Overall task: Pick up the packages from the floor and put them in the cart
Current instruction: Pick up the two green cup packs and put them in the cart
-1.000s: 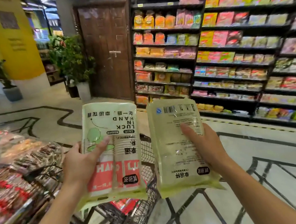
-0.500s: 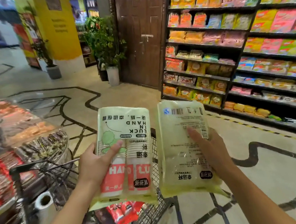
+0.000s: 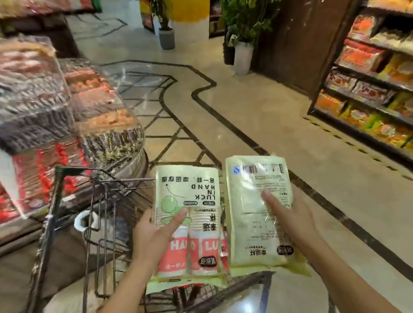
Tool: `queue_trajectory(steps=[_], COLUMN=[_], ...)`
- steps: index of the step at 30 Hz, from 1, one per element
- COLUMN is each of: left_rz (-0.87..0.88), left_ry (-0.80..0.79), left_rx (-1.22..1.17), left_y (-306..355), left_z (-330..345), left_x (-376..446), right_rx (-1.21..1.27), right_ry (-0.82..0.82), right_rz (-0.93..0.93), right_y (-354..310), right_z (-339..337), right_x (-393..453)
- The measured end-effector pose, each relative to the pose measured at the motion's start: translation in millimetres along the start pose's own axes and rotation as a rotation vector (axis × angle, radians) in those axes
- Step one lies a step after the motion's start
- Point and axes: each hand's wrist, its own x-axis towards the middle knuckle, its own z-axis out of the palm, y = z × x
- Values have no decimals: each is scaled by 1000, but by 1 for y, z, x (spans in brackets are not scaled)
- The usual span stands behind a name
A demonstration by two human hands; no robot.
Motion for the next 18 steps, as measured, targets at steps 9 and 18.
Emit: queue_trajectory(steps=[9,18], left_rz=[-252,-474], left_ry=[156,277], left_rx=[6,28], left_y=[-85,-168], left_z=[18,45], left_x=[68,86], right_rx=[-84,-295], right_ry=[-131,-231], right_rz=[160,258], right_y=[58,146], right_z=[65,109], right_x=[74,104])
